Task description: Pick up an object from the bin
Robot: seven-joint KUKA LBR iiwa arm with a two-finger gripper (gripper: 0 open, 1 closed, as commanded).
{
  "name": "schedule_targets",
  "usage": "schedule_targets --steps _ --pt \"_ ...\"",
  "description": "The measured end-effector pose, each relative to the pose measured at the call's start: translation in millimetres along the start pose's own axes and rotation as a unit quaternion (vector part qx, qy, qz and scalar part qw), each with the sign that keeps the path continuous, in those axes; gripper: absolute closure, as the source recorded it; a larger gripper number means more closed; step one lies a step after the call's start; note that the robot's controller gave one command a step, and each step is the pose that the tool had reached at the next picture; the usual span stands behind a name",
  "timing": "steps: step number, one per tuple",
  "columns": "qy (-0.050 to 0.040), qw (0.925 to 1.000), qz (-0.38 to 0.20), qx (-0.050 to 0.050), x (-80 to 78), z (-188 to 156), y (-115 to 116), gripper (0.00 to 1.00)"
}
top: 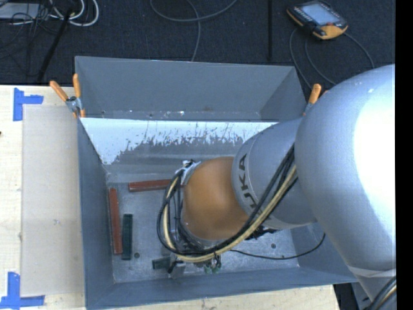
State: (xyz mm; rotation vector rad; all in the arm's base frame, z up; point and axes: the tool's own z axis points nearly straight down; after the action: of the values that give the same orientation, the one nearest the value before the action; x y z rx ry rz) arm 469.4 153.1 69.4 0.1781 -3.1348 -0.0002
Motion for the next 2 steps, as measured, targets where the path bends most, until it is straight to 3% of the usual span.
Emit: schedule_targets --steps 2 --pt "0.0014 1.0000 0.005 0.000 0.8 -2.8 0.1 1.00"
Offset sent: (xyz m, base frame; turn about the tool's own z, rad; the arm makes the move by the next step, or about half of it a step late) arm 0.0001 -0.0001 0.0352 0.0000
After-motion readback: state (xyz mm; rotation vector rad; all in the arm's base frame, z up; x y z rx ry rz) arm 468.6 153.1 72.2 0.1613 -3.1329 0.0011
